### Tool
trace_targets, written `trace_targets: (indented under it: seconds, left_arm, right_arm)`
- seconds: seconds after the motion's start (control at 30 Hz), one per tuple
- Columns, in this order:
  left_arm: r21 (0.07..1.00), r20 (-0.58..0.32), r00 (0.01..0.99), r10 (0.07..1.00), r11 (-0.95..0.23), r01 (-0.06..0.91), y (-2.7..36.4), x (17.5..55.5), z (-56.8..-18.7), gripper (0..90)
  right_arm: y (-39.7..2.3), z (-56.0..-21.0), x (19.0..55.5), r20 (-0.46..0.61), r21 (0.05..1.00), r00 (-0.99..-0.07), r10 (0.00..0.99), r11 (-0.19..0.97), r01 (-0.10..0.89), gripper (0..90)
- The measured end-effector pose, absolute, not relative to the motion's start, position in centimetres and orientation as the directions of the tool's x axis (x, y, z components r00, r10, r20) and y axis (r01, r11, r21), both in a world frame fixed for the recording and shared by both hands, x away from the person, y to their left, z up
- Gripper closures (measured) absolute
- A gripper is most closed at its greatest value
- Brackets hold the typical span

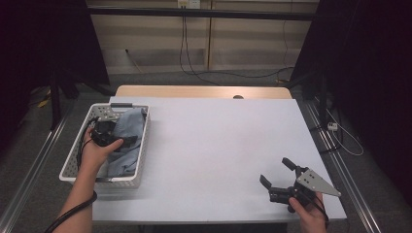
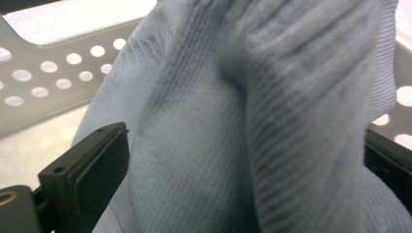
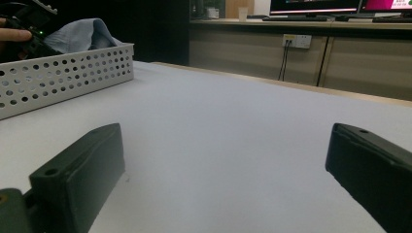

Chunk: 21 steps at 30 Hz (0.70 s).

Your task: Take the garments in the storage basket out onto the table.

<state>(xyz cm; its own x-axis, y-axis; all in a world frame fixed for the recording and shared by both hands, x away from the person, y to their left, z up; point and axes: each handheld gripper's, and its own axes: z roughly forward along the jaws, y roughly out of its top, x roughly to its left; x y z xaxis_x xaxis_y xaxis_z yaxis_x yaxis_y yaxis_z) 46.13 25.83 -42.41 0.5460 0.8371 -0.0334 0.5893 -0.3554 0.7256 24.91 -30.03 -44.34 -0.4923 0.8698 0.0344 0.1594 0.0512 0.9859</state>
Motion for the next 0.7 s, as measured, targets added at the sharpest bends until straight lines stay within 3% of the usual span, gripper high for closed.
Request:
trace_targets:
  seconds: [0.7]
  left_arm:
    - [0.688,-0.093,0.533,0.841,-0.332,0.645,26.0,46.7,-44.0,2.3]
  right_arm:
    - [-29.9,-44.3,24.9,0.035,0.986,-0.496,0.868,0.051,0.159,0.2]
